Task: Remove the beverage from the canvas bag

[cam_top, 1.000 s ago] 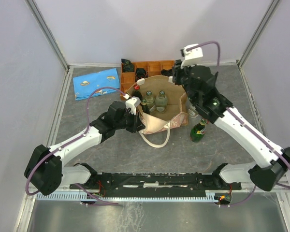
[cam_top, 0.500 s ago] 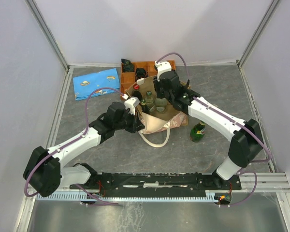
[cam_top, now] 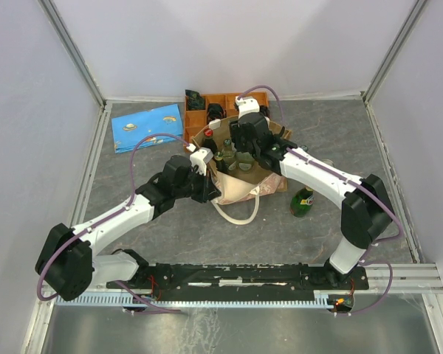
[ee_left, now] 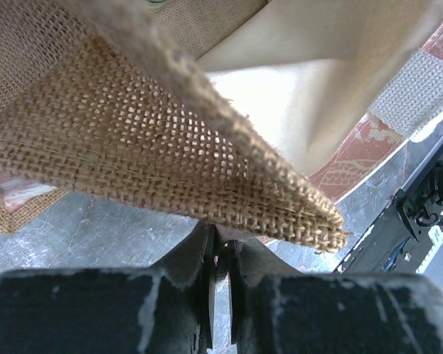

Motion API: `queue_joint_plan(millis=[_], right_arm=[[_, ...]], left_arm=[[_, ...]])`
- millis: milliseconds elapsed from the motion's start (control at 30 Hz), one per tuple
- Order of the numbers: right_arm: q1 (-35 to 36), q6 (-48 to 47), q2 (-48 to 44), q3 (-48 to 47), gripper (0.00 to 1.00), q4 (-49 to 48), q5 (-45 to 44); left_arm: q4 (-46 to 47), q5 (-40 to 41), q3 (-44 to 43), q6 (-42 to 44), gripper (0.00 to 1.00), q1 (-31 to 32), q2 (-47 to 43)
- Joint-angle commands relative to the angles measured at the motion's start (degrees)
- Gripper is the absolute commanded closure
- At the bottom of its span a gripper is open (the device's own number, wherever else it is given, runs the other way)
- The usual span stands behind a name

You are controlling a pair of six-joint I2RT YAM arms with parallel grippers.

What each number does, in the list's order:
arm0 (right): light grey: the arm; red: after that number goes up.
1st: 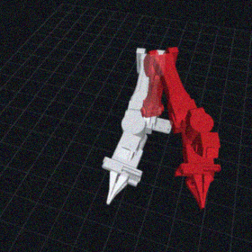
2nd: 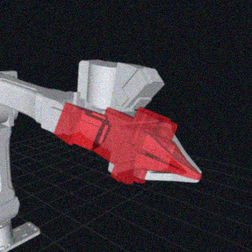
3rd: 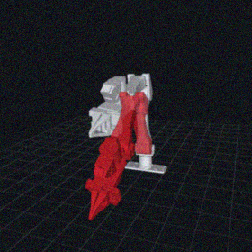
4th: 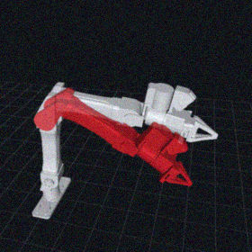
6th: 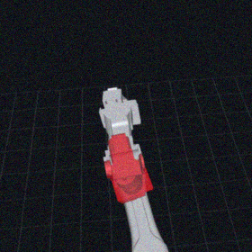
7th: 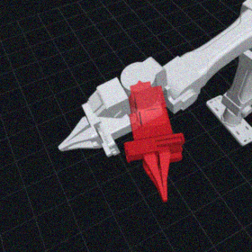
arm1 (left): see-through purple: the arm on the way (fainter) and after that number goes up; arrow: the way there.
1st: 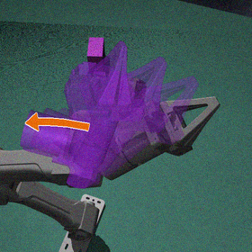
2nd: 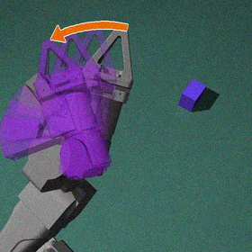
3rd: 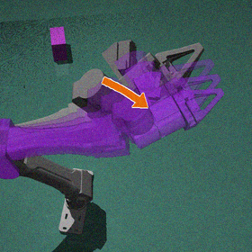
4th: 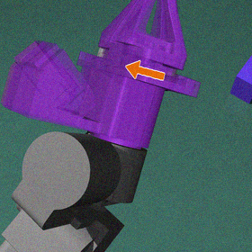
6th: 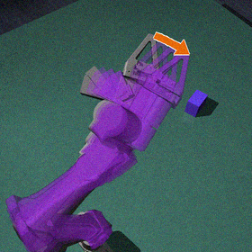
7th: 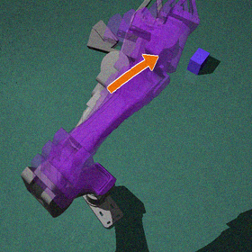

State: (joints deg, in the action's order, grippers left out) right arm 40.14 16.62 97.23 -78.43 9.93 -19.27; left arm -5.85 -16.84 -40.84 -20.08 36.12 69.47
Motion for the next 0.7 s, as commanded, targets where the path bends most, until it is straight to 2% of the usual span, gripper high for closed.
queue_joint_plan(millis=[0,200,667], right_arm=[[0.3,-0.5,-1.8,1.1,0.44,-5.0,-4.1],[0.3,-0.9,-0.9,1.5,0.44,-4.6,-9.4],[0.3,1.1,3.5,1.9,0.44,-4.0,-8.7]], left_arm=[[-4.4,0.6,1.6,-1.5,0.97,0.2,-0.2],[-4.4,0.4,1.6,-1.4,0.97,0.2,0.0],[-4.5,0.4,1.6,-1.3,0.97,0.2,0.1]])
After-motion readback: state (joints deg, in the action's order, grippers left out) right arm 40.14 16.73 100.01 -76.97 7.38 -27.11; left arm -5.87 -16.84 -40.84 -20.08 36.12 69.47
